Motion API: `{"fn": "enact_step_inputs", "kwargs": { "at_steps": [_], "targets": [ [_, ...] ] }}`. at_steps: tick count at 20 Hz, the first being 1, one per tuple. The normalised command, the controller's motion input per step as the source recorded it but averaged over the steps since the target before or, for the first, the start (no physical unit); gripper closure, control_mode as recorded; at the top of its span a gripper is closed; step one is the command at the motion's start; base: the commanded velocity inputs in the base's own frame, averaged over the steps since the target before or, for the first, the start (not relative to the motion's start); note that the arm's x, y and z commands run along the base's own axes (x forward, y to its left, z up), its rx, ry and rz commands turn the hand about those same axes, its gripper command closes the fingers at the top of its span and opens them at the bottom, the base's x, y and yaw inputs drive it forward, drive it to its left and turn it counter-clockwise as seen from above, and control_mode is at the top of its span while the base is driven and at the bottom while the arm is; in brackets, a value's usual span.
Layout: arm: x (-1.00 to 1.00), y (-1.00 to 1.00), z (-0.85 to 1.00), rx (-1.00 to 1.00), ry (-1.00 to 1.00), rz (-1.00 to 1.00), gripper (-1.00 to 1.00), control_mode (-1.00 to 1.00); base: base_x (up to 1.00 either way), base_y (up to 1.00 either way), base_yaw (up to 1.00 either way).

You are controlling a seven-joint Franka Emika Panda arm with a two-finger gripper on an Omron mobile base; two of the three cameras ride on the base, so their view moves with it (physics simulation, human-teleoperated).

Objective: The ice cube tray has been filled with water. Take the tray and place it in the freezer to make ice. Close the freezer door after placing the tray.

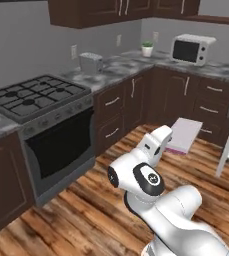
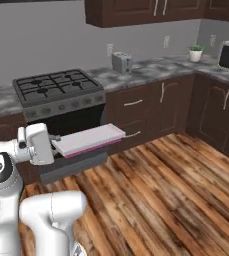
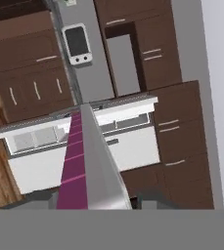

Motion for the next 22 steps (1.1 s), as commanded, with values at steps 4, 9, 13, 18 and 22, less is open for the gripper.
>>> {"fn": "enact_step_inputs", "kwargs": {
  "at_steps": [4,9,13,18,22],
  "targets": [
    [0.00,0.00,0.00,0.00,0.00,0.00,1.00,1.00,0.00,0.00,-0.60],
    [0.00,0.00,0.00,0.00,0.00,0.00,1.00,1.00,0.00,0.01,-0.56],
    [0.00,0.00,0.00,0.00,0.00,0.00,1.00,1.00,0.00,0.01,-0.39],
    [0.00,0.00,0.00,0.00,0.00,0.00,1.00,1.00,0.12,-0.02,-0.02],
    [0.00,0.00,0.00,0.00,0.00,0.00,1.00,1.00,0.06,-0.32,0.06]
  ]
}}
